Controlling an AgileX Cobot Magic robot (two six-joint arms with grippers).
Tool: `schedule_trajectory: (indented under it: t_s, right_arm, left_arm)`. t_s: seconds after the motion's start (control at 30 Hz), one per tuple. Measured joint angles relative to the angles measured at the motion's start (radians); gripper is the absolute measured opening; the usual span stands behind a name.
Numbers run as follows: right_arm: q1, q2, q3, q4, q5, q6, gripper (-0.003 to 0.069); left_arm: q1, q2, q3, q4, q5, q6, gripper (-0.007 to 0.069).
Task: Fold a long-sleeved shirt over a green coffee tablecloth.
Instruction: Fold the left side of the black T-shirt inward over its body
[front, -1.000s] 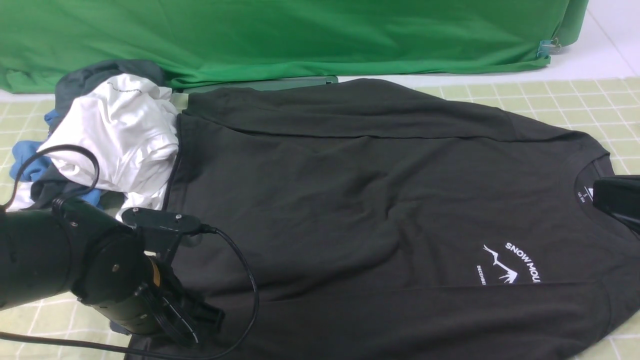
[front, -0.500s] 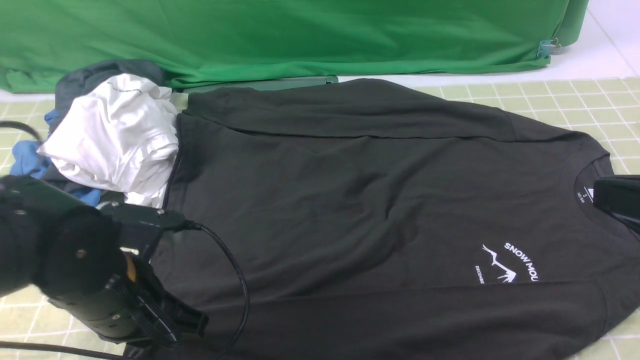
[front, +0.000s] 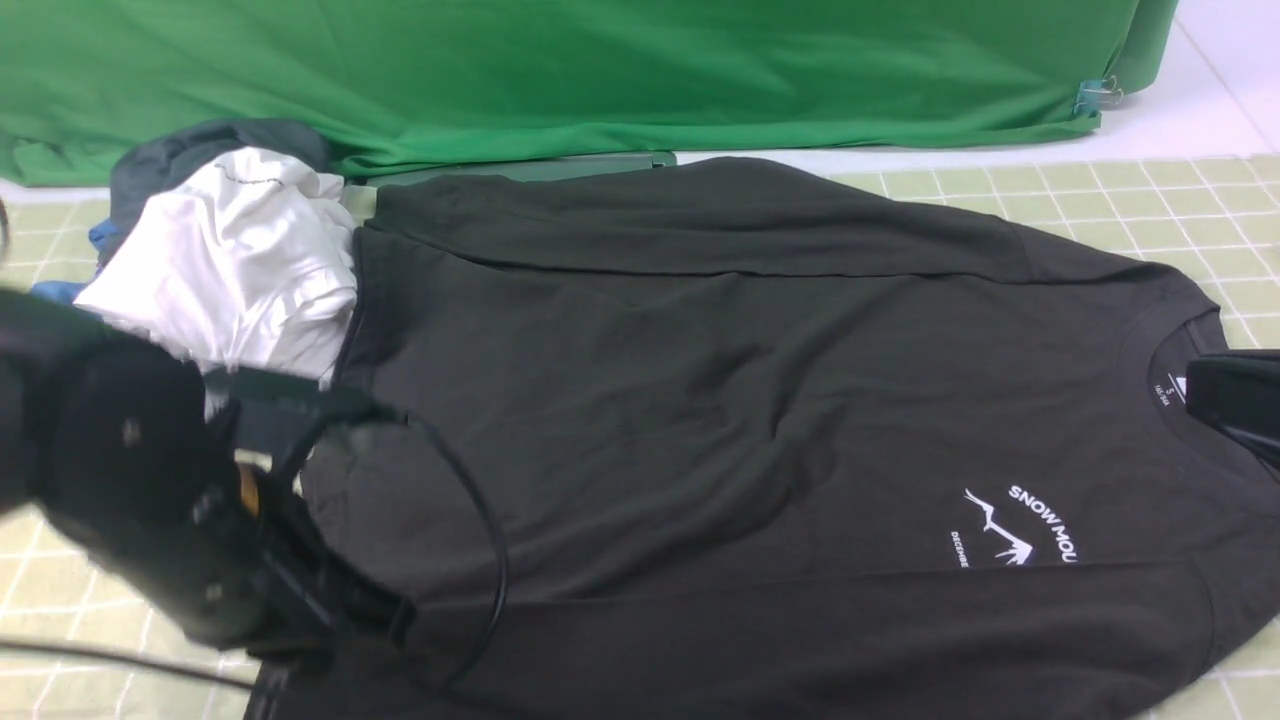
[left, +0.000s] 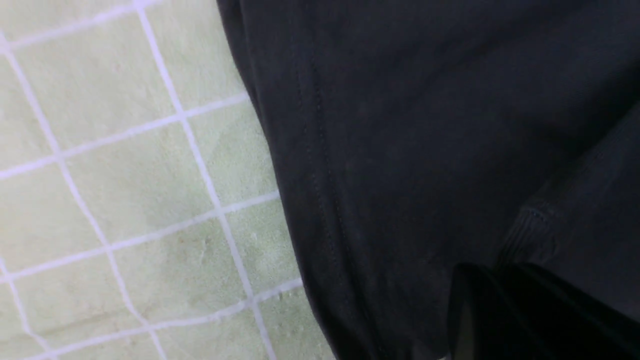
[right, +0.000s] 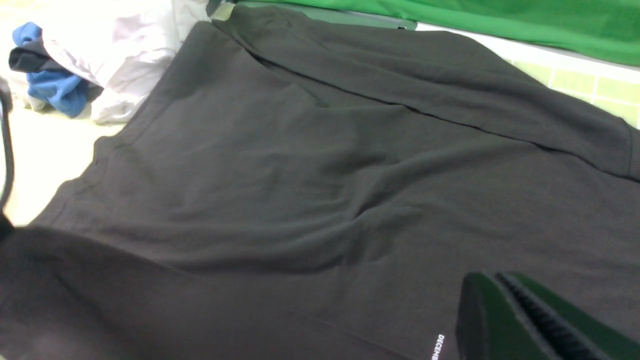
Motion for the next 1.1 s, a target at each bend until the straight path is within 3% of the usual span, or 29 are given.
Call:
schedule_trajectory:
  t_s: [0.27, 0.5, 0.8, 1.1]
  right_arm:
    - [0.000, 0.000, 0.000, 0.000, 0.000, 0.000, 0.0033]
    - [0.000, 0.000, 0.000, 0.000, 0.000, 0.000, 0.0038]
    - [0.000, 0.000, 0.000, 0.000, 0.000, 0.000, 0.0048]
    - [0.000, 0.000, 0.000, 0.000, 0.000, 0.000, 0.0056]
  left_arm:
    - [0.000, 0.000, -0.182, 0.038, -0.020, -0.003, 0.0054]
    - [0.000, 0.034, -0.303, 0.228, -0.068, -0.064, 0.0054]
    - [0.000, 0.203, -0.444, 0.382, -0.130, -0.125, 0.0054]
    - [0.000, 0.337, -0.489, 0.414, -0.139, -0.143, 0.0057]
